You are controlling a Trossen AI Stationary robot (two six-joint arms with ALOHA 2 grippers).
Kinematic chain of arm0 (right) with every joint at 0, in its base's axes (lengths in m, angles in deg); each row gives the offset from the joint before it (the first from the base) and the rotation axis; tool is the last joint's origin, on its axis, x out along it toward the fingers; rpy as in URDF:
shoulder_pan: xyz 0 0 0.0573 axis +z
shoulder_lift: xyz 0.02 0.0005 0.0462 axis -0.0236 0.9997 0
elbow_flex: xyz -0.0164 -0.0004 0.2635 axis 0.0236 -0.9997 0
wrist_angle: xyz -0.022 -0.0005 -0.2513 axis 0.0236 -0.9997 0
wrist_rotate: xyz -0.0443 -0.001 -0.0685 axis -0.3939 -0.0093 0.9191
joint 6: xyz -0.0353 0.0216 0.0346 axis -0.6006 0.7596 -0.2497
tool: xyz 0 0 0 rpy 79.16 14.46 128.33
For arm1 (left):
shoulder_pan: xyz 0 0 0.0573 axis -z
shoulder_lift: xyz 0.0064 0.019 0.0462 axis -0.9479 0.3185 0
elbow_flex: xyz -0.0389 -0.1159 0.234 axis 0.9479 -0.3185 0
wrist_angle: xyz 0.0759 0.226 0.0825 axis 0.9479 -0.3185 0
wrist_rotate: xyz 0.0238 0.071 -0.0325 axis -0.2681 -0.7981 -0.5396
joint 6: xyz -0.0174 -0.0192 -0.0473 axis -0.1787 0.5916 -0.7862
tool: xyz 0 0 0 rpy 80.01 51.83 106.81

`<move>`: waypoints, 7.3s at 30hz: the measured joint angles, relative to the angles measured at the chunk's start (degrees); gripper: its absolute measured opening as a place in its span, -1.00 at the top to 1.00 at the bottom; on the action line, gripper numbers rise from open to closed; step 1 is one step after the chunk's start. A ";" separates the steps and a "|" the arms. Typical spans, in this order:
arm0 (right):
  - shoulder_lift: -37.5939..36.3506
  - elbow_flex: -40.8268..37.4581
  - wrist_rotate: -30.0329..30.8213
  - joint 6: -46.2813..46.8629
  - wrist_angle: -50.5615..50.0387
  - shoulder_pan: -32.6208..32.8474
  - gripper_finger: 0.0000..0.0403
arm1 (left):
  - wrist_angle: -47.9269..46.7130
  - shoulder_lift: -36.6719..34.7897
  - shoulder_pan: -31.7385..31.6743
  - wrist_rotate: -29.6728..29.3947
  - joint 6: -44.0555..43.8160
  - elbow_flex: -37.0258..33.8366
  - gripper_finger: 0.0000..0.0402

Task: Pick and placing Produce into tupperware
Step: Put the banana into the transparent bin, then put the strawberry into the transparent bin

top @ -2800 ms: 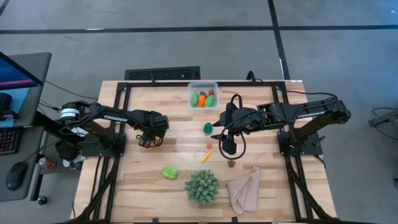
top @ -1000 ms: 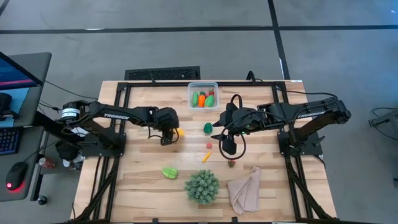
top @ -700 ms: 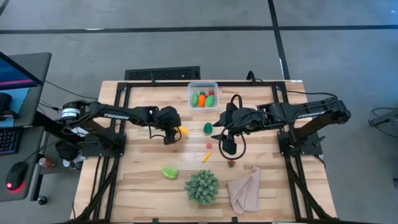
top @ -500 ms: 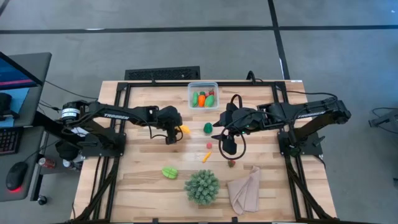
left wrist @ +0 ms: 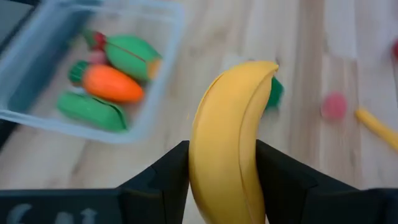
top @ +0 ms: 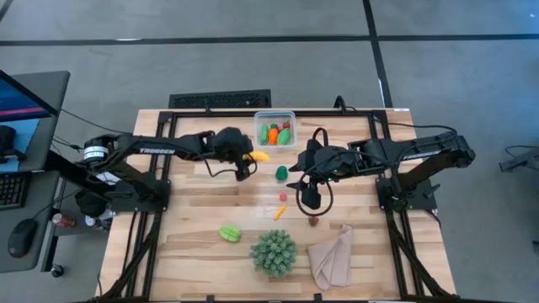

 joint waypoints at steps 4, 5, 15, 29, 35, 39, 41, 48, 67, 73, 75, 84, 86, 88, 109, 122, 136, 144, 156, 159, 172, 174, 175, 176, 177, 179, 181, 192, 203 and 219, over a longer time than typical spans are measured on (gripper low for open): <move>0.00 0.00 0.00 0.41 0.00 0.00 -0.10 | 1.80 0.00 -2.48 -0.28 -1.90 1.54 0.24; 0.00 0.00 0.00 0.46 0.00 0.00 -0.10 | 2.41 0.00 -3.06 -0.31 -2.42 1.78 0.24; 0.00 0.00 0.02 0.52 0.00 0.00 -0.10 | 10.94 0.00 -5.69 -0.27 -5.60 1.88 0.24; 0.00 0.00 0.02 -0.27 0.00 -0.11 -0.10 | 16.15 -0.01 -9.30 -0.41 -5.68 1.88 0.24; 0.00 0.00 0.00 -1.02 0.00 -0.49 -0.10 | 18.95 0.10 -11.53 -0.37 -5.68 1.90 0.24; 0.00 0.00 0.00 -1.51 0.00 -1.03 -0.10 | 21.00 2.50 -12.61 0.00 -6.34 1.91 0.24; 0.00 0.00 0.00 -1.53 -0.33 -1.40 -0.10 | 21.36 4.54 -12.69 0.04 -7.10 2.49 0.24; 0.00 0.00 0.00 -1.51 -1.91 -1.62 -0.10 | 18.87 14.29 -12.68 3.03 -7.05 9.16 0.24; -0.02 0.00 0.83 1.03 -3.91 -1.38 -0.10 | -16.59 36.65 -16.27 7.05 0.66 43.90 0.24; 0.00 0.00 0.96 1.07 -4.42 -1.09 -0.10 | -15.60 36.61 -16.60 4.65 0.79 44.04 0.24; 0.00 0.00 0.96 1.07 -4.52 -1.09 -0.10 | -15.71 36.61 -16.81 4.62 0.79 44.04 0.24; 0.00 0.00 0.94 1.04 -4.53 -1.25 -0.10 | -16.87 36.61 -16.98 3.02 2.16 44.04 0.24; -0.02 0.00 0.94 1.05 -4.55 -1.25 -0.10 | -17.04 36.61 -16.95 2.69 2.16 44.02 0.22; 0.00 0.00 0.94 1.05 -4.57 -1.25 -0.10 | -17.04 36.61 -16.95 2.58 2.14 44.02 0.19; -0.01 0.00 0.87 0.38 -4.57 -1.25 -0.10 | -21.36 36.37 -16.95 3.77 1.93 43.98 -0.06; 0.00 0.00 3.20 -0.55 -6.42 -1.88 -0.10 | -24.74 27.58 -16.65 9.45 2.85 43.91 -0.06; -9.46 -5.79 17.26 4.26 -11.35 0.93 -0.10 | -36.82 12.73 -14.70 10.86 6.12 39.38 -0.06; -19.07 -17.19 23.58 16.12 -10.66 6.25 -0.10 | -35.17 -0.94 -13.49 10.90 4.46 27.67 -0.06; -20.25 -27.73 25.05 26.51 -7.77 11.73 -0.10 | -23.47 -26.55 -7.49 10.50 -7.11 2.35 -0.06; -20.04 -28.39 26.37 25.64 -5.84 11.93 -0.10 | -21.53 -31.72 -5.26 10.48 -11.68 -2.88 -0.06; -12.05 -28.50 12.42 18.93 -7.82 13.33 -0.10 | -18.02 -41.07 3.96 4.38 -23.14 -12.22 -0.06; -9.93 -28.50 12.14 15.25 -7.80 15.43 -0.10 | -17.27 -40.98 5.38 2.80 -23.37 -12.62 -0.06; -8.85 -28.50 12.13 14.45 -7.77 16.32 -0.10 | -17.26 -41.00 6.05 2.15 -23.39 -12.68 -0.06; -7.86 -28.50 12.20 14.12 -7.71 17.10 -0.10 | -17.26 -41.00 6.69 1.43 -23.41 -12.68 -0.06; -7.04 -28.50 12.34 14.03 -7.55 17.72 -0.10 | -17.18 -40.94 7.23 0.88 -23.43 -12.68 -0.06; -5.46 -28.64 12.82 14.47 -6.28 18.79 -0.10 | -17.23 -40.80 8.33 -0.52 -23.50 -12.68 -0.06; -4.28 -29.82 12.92 15.03 -3.47 19.85 -0.10 | -17.15 -40.85 9.18 -2.08 -23.56 -12.69 -0.06; 1.62 -36.42 11.12 20.45 7.31 24.16 -0.10 | -16.01 -40.85 10.63 -4.15 -25.00 -12.68 -0.06; 7.34 -37.75 8.02 17.99 15.75 23.22 -0.10 | -15.84 -40.85 10.63 -4.94 -25.68 -12.68 -0.06; 9.70 -37.75 5.94 14.87 18.43 18.64 -0.10 | -15.84 -40.85 10.61 -4.96 -26.53 -12.68 -0.06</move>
